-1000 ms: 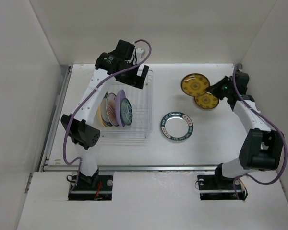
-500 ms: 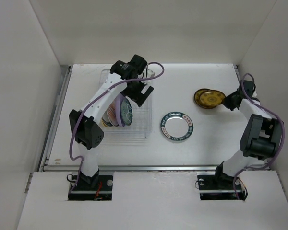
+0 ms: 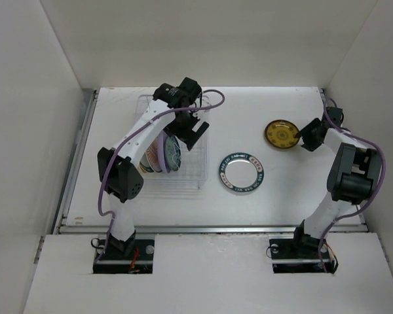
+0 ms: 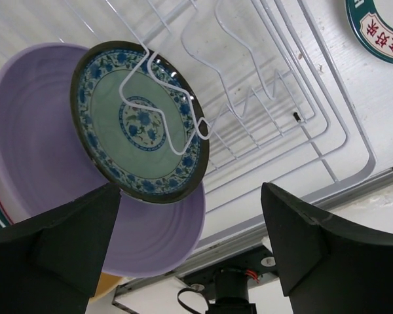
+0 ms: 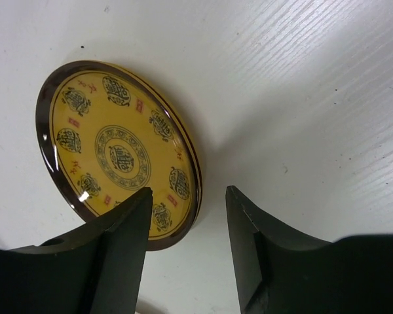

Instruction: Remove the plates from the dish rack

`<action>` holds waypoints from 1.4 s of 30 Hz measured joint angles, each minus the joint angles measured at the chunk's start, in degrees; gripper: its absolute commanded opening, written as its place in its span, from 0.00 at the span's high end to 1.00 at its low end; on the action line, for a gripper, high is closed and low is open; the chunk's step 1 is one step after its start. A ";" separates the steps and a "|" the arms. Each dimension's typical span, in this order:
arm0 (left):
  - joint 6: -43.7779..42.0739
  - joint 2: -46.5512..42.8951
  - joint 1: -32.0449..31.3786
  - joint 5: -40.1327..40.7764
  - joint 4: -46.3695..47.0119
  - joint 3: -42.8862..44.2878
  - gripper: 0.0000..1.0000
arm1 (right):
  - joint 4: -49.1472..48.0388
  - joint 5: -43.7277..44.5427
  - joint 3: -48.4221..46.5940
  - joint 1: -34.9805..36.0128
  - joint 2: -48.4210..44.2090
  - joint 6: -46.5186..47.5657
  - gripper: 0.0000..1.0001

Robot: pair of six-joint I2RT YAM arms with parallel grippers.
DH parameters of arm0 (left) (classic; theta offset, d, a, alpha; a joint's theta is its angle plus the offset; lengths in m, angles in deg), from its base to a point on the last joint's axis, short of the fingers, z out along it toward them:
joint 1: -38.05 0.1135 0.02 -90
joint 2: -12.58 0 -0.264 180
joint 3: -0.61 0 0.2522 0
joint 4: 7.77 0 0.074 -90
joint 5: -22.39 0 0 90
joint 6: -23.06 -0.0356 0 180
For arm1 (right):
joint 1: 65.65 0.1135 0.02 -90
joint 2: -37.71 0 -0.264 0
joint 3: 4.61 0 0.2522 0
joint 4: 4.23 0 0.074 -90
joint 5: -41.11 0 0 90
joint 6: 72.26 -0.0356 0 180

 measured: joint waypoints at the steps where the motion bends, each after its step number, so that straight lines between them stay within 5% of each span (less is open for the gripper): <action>1: 0.00 0.22 -0.11 -0.35 -0.22 0.00 0.16 | 0.37 0.02 -0.17 0.04 0.04 0.44 0.45; 8: 0.33 3.37 -0.83 2.64 -1.84 0.00 0.41 | 2.32 1.51 -0.42 2.54 -1.38 2.95 0.45; 18: 3.58 7.72 -1.36 14.10 -1.07 -0.09 0.37 | 2.91 3.37 -0.46 9.03 -10.99 5.73 0.45; 33: 5.20 6.75 -4.68 29.59 7.13 -5.31 0.36 | 3.72 3.02 -0.46 9.77 -11.82 7.23 0.45; 42: 4.92 6.73 -5.25 31.71 6.21 -4.70 0.35 | 3.74 2.58 -0.46 9.77 -11.82 7.43 0.45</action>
